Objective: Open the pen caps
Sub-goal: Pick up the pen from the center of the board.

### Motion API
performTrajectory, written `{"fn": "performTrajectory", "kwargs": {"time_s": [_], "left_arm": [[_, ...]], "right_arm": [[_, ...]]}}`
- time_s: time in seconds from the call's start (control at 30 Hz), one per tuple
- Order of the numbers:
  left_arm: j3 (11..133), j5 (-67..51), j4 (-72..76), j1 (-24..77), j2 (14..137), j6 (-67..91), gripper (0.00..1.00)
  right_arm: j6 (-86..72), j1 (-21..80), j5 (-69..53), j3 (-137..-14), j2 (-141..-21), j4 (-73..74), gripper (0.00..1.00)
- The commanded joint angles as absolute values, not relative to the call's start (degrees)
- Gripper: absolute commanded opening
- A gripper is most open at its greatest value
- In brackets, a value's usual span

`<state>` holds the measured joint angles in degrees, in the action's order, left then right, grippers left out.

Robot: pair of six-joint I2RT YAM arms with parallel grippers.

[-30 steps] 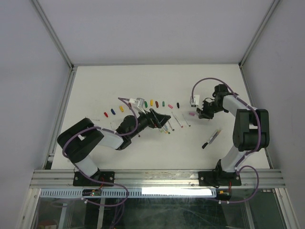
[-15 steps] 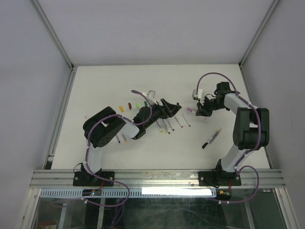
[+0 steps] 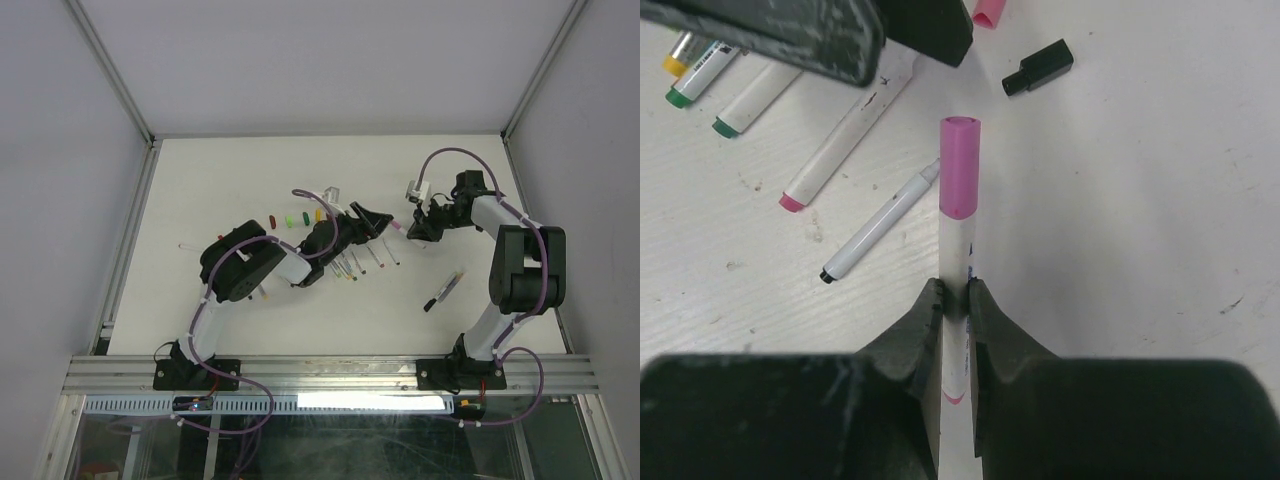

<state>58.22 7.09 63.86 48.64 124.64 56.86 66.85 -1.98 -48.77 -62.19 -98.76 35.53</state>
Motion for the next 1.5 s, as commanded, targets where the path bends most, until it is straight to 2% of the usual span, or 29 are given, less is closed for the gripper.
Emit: {"fn": "performTrajectory", "kwargs": {"time_s": [0.0, 0.33, 0.47, 0.63, 0.8, 0.93, 1.03, 1.17, 1.2, 1.43, 1.47], "left_arm": [[62.0, 9.7, 64.6, 50.3, 126.4, 58.7, 0.73], [66.8, 12.9, 61.4, 52.0, 129.1, 57.6, 0.67], [68.5, 13.3, 60.2, 52.1, 130.1, 57.7, 0.59], [69.7, 13.3, 59.2, 52.3, 130.7, 57.8, 0.43], [70.0, 12.8, 59.0, 52.5, 130.5, 57.6, 0.21], [70.0, 12.5, 59.1, 52.6, 130.3, 57.3, 0.08], [69.8, 12.1, 59.7, 52.6, 129.8, 57.1, 0.00], [68.6, 11.4, 61.7, 52.6, 128.6, 56.0, 0.00], [68.1, 11.3, 62.3, 52.6, 128.0, 55.5, 0.00], [60.9, 9.8, 69.5, 52.6, 121.1, 50.0, 0.00], [59.4, 9.5, 70.5, 52.6, 119.7, 49.2, 0.00]], "right_arm": [[64.5, -2.4, -52.6, -62.6, -96.8, 33.3, 0.00], [63.7, -2.1, -54.3, -61.5, -94.8, 33.6, 0.00], [63.6, -1.8, -54.3, -60.9, -94.0, 33.6, 0.00], [63.2, -1.7, -53.9, -60.7, -93.9, 33.6, 0.00], [62.7, -1.6, -53.8, -60.5, -93.8, 33.5, 0.00], [62.2, -1.7, -54.0, -60.5, -93.4, 33.5, 0.00], [62.0, -1.6, -54.1, -60.2, -92.9, 33.6, 0.00], [60.5, -1.6, -54.6, -60.4, -91.7, 34.4, 0.00], [59.9, -1.7, -54.9, -60.6, -91.3, 35.1, 0.02], [54.8, -1.7, -56.4, -60.1, -82.6, 37.2, 0.46], [54.0, -1.7, -56.6, -60.3, -80.8, 37.8, 0.49]]}}
